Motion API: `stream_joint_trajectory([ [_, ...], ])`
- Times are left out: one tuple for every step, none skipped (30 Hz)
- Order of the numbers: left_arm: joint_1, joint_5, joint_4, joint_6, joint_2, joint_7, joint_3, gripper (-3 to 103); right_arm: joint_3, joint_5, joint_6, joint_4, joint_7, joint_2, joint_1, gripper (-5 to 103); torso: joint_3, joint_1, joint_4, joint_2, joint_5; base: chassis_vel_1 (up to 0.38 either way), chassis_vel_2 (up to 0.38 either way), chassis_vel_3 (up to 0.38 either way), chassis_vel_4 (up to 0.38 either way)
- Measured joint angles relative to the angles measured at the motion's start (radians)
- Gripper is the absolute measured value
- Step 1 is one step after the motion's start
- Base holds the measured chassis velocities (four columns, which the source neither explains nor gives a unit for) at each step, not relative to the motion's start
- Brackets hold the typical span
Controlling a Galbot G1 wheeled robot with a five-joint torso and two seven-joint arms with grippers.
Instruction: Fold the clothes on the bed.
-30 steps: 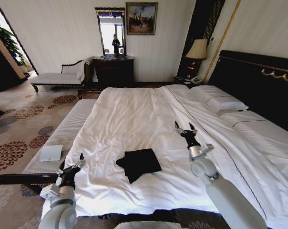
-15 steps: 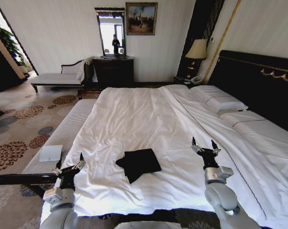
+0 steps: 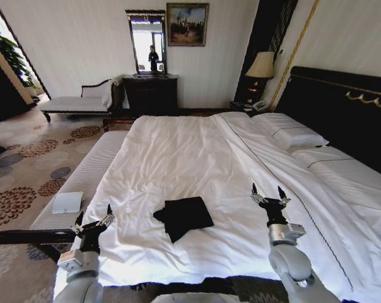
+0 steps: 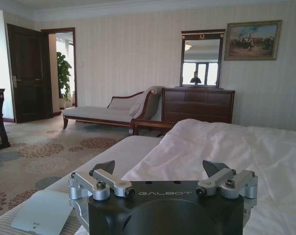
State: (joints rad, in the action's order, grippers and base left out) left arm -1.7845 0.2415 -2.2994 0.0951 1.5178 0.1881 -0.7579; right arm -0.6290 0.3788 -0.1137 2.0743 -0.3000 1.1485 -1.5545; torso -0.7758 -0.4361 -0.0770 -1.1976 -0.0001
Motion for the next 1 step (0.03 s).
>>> stream_joint_trajectory([
  [0.0, 0.0, 0.0, 0.0, 0.0, 0.0, 0.0, 100, 0.0, 0.0, 0.0, 0.0, 0.0, 0.0, 0.0, 100, 0.0, 0.0, 0.0, 0.0, 0.0, 0.0, 0.0, 0.0, 0.0],
])
